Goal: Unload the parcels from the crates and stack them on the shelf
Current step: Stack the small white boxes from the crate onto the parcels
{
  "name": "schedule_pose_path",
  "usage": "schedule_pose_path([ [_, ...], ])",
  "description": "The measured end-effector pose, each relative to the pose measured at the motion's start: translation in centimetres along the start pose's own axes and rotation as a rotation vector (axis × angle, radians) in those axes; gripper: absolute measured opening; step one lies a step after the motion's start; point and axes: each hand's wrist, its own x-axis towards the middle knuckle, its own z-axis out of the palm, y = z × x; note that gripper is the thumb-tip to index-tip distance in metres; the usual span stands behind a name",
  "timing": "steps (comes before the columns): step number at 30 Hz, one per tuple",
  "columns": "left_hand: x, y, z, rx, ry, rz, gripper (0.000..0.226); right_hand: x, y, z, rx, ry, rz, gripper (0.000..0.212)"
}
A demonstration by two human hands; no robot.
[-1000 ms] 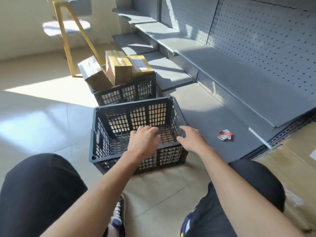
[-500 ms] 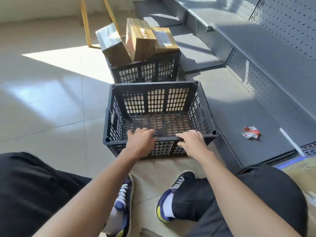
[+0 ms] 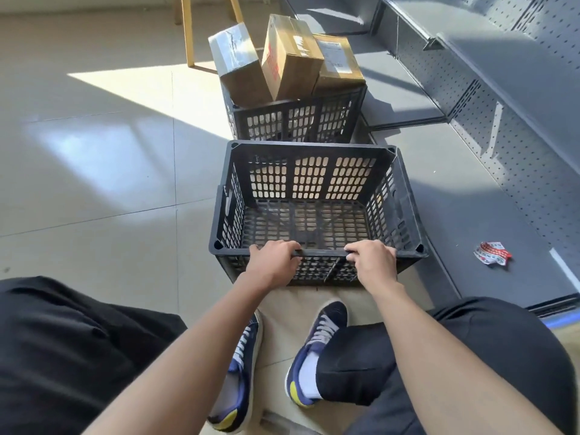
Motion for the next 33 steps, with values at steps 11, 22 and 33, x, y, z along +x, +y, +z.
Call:
schedule_pose_path([
  [11, -1.1, -5.5, -1.5, -0.036, 0.059, -0.094, 0.039, 1.3, -5.8, 1.3, -0.029, -0.069, -0.139, 0.029],
  [22, -2.9, -13.5, -2.8, -0.095, 0.186, -0.201, 0.038, 2.7, -14.6, 4.6, -0.034, -0.158, -0.176, 0.037],
  [33, -6.2, -25.6, -5.7, -0.125, 0.297, -0.359, 0.041, 2.6, -26.9, 10.3, 0.011, -0.084, -0.422, 0.03],
])
